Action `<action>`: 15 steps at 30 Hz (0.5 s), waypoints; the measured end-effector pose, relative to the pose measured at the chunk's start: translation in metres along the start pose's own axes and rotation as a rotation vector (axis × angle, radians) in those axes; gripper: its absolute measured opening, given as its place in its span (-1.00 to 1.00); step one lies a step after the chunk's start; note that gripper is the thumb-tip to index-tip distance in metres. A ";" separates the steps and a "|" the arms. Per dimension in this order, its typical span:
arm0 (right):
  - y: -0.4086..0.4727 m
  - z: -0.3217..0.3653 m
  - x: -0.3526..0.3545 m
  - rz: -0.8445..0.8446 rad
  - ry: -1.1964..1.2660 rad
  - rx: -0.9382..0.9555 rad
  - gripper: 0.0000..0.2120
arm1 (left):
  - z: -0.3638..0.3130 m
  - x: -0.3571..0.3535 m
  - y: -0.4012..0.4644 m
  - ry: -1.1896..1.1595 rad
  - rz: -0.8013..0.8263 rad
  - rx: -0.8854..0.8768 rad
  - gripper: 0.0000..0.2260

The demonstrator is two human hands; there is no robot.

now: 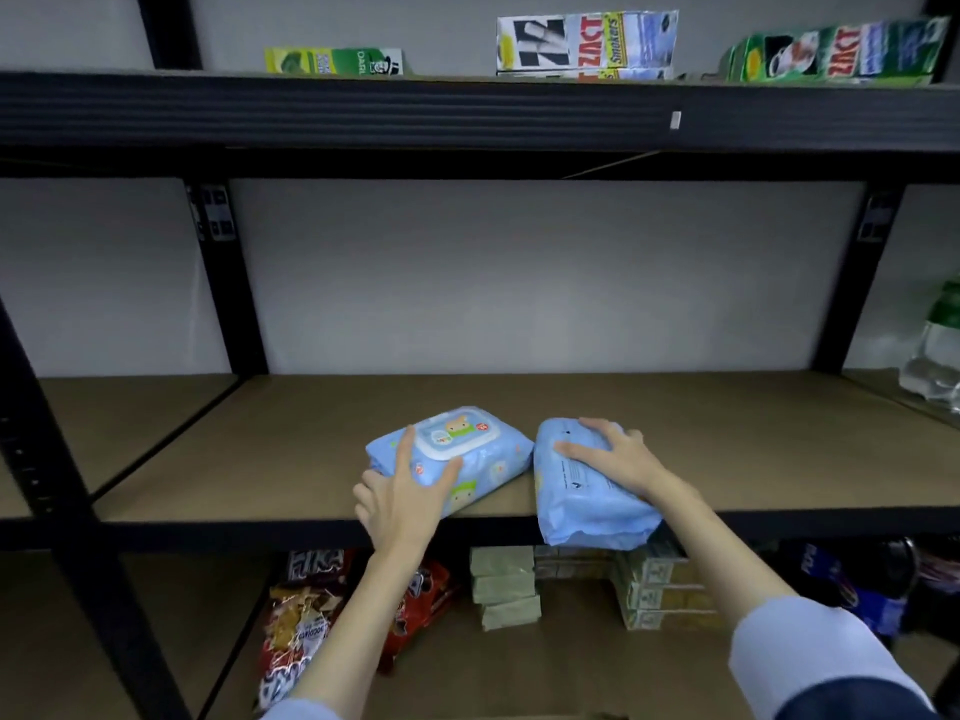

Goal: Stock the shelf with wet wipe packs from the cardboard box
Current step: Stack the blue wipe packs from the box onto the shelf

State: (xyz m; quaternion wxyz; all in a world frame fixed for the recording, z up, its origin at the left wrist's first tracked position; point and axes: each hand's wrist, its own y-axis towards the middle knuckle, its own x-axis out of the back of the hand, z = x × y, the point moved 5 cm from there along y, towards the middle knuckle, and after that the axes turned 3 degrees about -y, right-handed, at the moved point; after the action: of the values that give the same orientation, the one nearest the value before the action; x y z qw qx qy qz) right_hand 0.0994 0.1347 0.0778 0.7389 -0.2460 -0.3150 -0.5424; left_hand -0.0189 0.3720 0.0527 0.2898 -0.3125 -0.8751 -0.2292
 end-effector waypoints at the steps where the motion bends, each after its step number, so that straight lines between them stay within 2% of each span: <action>1: -0.001 -0.001 0.001 0.006 0.004 -0.010 -0.34 | 0.001 -0.001 0.001 0.036 0.021 0.012 -0.33; 5: -0.013 0.008 0.004 -0.055 -0.259 0.011 -0.30 | 0.001 0.004 0.001 0.220 0.067 0.031 -0.30; 8: -0.047 0.028 0.003 -0.229 -0.411 0.209 -0.19 | -0.005 0.014 0.007 0.274 -0.003 -0.163 -0.34; 11: -0.077 0.035 -0.017 -0.302 -0.680 0.478 -0.02 | -0.009 0.010 0.011 0.225 0.094 -0.347 -0.48; 13: -0.081 0.034 -0.029 -0.377 -0.897 0.651 -0.05 | -0.006 0.006 0.012 0.174 0.150 -0.329 -0.51; 15: -0.078 0.032 -0.028 -0.444 -0.852 0.741 -0.21 | -0.004 0.004 0.010 0.142 0.139 -0.322 -0.52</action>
State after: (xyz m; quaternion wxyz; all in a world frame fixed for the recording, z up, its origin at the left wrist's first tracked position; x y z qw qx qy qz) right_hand 0.0124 0.1525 0.0804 0.4534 -0.0960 -0.7949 -0.3916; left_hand -0.0127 0.3785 0.0607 0.3124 -0.3977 -0.7806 -0.3673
